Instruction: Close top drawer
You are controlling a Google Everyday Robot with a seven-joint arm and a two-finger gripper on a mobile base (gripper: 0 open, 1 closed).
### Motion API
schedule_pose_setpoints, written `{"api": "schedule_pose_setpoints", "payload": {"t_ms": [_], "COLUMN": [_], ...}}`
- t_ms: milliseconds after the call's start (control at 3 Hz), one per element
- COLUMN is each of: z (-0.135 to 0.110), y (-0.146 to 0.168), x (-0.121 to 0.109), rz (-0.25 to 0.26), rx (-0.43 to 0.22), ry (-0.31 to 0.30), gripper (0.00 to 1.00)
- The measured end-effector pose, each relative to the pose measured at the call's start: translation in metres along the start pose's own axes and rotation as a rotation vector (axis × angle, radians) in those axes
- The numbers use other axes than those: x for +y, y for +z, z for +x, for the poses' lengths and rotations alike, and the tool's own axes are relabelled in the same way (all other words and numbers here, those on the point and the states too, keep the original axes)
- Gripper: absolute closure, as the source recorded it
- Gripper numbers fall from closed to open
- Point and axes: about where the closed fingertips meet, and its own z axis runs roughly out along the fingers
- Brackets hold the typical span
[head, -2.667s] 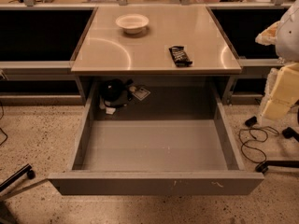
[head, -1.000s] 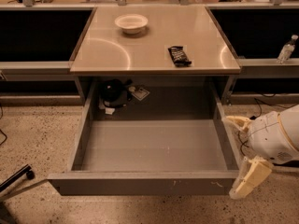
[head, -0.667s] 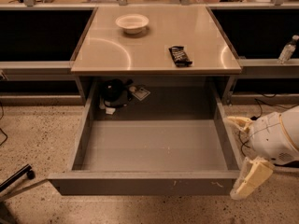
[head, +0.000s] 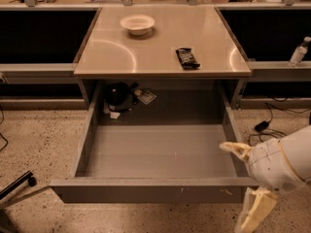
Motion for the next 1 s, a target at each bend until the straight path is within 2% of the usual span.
{"api": "schedule_pose_setpoints", "payload": {"t_ms": [333,667,1000], "z": [-0.003,0.001,0.008], "y": [0.031,0.057,0.070], "x": [0.022,0.040,0.052], "rz": [-0.093,-0.165,-0.196], "rx": [-0.031,-0.048,-0.062], "ry": [-0.014,-0.009,0.011], "gripper": [0.00,0.00,0.00]}}
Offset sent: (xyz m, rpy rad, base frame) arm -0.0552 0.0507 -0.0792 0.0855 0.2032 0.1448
